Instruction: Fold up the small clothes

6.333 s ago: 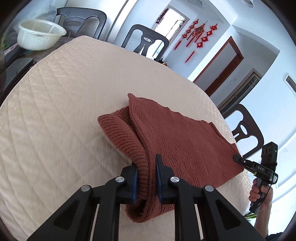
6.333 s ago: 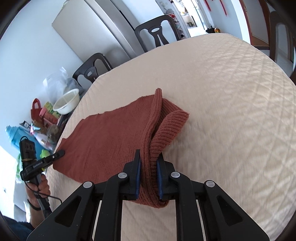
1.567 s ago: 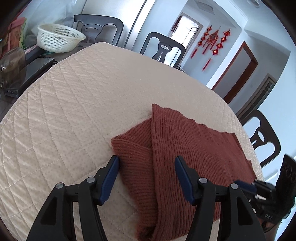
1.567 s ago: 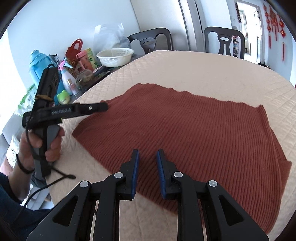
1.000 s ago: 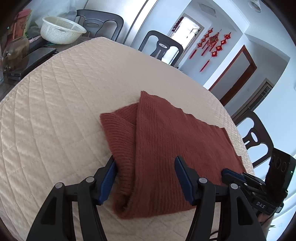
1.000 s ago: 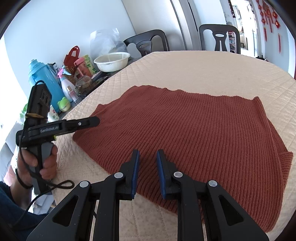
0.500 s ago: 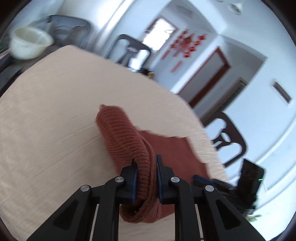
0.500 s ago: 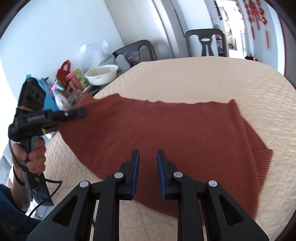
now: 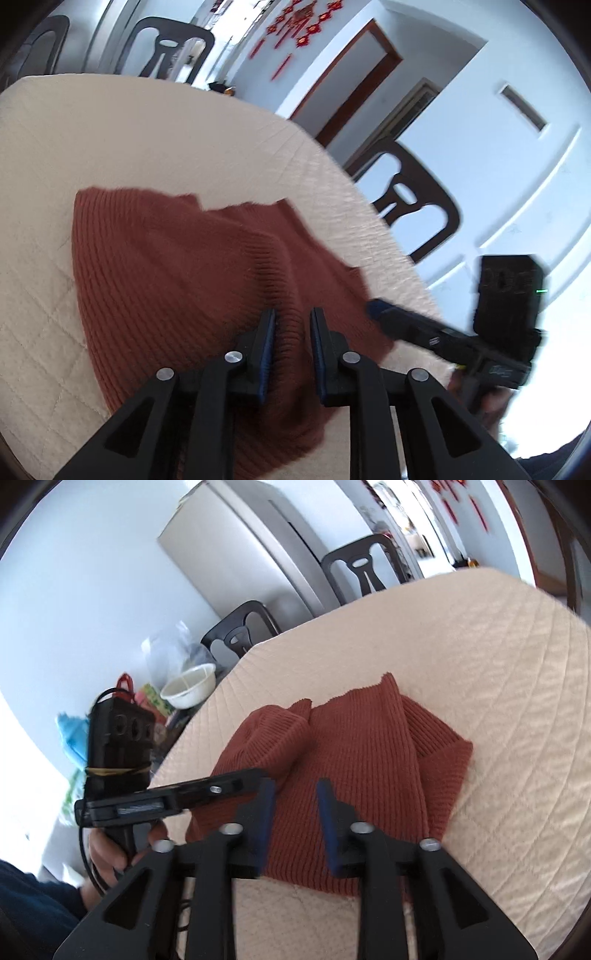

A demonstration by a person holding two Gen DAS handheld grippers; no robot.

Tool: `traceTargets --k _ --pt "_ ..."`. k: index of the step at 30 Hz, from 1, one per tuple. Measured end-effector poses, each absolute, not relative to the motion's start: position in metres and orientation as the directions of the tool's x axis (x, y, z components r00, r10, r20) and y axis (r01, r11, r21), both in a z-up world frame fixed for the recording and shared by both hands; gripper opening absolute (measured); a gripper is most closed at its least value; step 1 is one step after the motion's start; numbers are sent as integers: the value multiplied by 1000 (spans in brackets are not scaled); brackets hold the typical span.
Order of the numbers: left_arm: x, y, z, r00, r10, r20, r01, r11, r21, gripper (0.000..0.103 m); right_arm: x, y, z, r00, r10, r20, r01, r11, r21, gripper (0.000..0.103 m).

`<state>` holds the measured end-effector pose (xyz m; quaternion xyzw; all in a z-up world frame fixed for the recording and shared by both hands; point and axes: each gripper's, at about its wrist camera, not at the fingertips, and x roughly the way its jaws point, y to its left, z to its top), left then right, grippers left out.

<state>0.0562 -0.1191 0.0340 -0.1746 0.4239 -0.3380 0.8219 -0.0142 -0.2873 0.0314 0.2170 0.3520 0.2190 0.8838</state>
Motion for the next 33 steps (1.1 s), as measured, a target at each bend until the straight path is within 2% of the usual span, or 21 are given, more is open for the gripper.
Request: traceTargets --k 2,6,12,20,25,28,29,30,33 --pt "49 -114 45 427 -712 -558 430 702 -568 30 -10 -289 29 648 562 -514 -229 787 573 46" --pt "37 -88 61 523 -653 -548 419 757 -501 36 0 -287 26 619 614 -490 -233 739 632 46" --pt "41 -57 38 572 -534 -623 316 844 -433 36 21 -269 20 538 659 -526 -233 716 658 46" --pt "35 -55 23 577 -526 -625 328 850 -412 36 44 -243 9 438 677 -591 -228 720 656 46" --pt "33 -53 20 576 -528 -623 334 849 -410 36 47 -235 11 424 678 -601 -247 725 644 46" --pt "31 -54 20 581 -524 -623 338 851 -402 36 49 -230 9 417 666 -619 -251 739 626 37" --pt "31 -55 20 582 -522 -623 338 852 -399 36 51 -228 8 417 658 -627 -247 746 619 27" --pt "30 -55 21 583 -521 -624 337 853 -397 36 53 -228 6 419 651 -633 -243 752 613 22" --pt "31 -57 24 583 -515 -629 334 857 -393 36 53 -232 6 423 661 -621 -246 743 623 14"
